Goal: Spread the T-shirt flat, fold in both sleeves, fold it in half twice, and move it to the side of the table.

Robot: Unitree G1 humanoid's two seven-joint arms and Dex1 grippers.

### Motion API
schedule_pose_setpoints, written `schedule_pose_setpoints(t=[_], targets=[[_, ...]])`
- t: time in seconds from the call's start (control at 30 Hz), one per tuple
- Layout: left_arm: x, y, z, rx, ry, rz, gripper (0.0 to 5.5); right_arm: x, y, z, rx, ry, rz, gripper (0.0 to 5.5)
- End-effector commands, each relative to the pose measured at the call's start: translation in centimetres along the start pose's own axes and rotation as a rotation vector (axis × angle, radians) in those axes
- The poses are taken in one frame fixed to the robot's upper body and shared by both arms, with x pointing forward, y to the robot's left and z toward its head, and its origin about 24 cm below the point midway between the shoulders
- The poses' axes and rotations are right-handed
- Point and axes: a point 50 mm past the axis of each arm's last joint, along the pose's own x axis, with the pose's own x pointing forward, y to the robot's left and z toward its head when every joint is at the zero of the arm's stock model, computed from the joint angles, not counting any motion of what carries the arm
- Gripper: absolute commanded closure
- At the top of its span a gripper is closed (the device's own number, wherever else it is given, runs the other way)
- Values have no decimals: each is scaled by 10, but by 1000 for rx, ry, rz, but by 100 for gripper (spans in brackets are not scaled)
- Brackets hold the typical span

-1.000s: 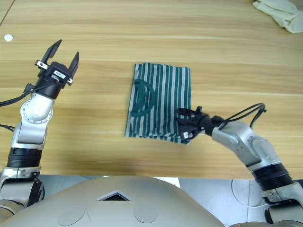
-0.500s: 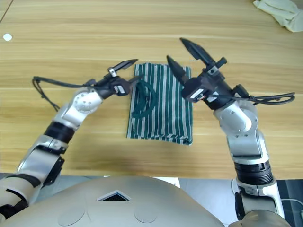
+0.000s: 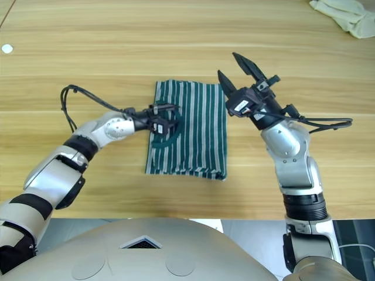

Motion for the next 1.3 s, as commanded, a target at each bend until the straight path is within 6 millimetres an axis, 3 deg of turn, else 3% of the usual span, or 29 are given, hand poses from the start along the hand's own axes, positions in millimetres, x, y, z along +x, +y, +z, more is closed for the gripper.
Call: schedule_pose_setpoints(t=[0.03,0.17,0.33,0.43,0.5,0.6,0.67,0.77,0.87,0.97,1.1,1.3], targets=[[-31,-47,-17,-46,100,-161,304,1,3,-1,-14,3,28,331],[-35,-33,-20,-24,122,-83,304,0,10,-2,-12,5,60,331],[-43,16,-10,1,66,277,304,-6,7,-3,-59,-35,80,331],[-78,54,12,22,-5,603,304,-30,7,-21,-197,10,136,331],[-112,58,30,11,-34,725,304,-59,16,-39,-239,74,237,331],[-143,21,50,-125,-48,645,273,-98,33,-47,-180,142,347,301],[-157,-6,59,-209,-22,548,246,-109,43,-42,-138,128,405,271],[-186,-46,56,-244,160,343,207,-128,54,-34,-97,129,525,222],[-209,-75,51,-257,290,98,207,-145,59,-25,-101,147,648,222],[-197,-85,43,-217,284,-56,207,-138,67,-23,-134,108,719,222],[-161,-88,22,-164,210,-197,207,-126,81,-28,-165,69,792,222],[-131,-91,23,-130,64,-306,207,-115,86,-27,-176,20,817,222]])
